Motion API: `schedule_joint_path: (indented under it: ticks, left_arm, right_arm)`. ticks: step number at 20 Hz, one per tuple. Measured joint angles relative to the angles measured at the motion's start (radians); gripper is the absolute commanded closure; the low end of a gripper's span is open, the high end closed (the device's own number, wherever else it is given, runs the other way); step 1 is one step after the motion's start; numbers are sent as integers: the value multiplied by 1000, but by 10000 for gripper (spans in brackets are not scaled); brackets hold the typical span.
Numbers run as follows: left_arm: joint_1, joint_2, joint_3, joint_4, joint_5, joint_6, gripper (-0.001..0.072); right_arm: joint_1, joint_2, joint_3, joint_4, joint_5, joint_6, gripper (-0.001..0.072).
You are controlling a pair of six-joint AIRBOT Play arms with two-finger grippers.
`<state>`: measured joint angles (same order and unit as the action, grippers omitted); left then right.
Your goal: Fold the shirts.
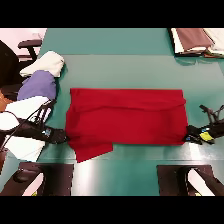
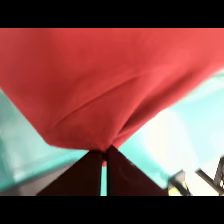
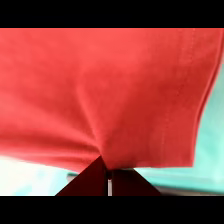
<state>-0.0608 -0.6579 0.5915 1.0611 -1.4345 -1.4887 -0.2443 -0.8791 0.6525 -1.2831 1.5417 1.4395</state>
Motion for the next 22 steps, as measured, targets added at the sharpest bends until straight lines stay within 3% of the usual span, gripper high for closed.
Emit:
schedule_joint_path:
  ticks: [4, 7, 13, 14, 15, 16, 17, 21, 22]
  left_arm:
    - [0, 5, 61, 18, 2, -13, 686]
    - [0, -94, 126, 29, 122, 30, 684]
    - [0, -466, 333, 37, 402, 101, 681]
    - [0, -527, 372, 37, 429, 108, 583]
    - [0, -578, 406, 35, 451, 114, 269]
    - [0, -623, 439, 35, 463, 118, 160]
    - [1, -652, 464, 29, 472, 118, 219]
    - [1, -711, 557, 3, 448, 125, 231]
    - [1, -717, 574, -3, 426, 125, 273]
  right_arm:
    - [58, 32, 114, -29, 7, 26, 699]
    - [136, -79, 229, -38, -58, 47, 699]
    - [233, -426, 506, -41, -156, 61, 697]
    - [239, -474, 547, -34, -167, 62, 681]
    - [242, -521, 591, -23, -174, 62, 516]
    - [242, -560, 630, -10, -182, 59, 338]
    - [236, -595, 668, 19, -186, 45, 321]
    - [167, -644, 749, 127, -166, -33, 313]
    - [135, -639, 743, 145, -156, -52, 191]
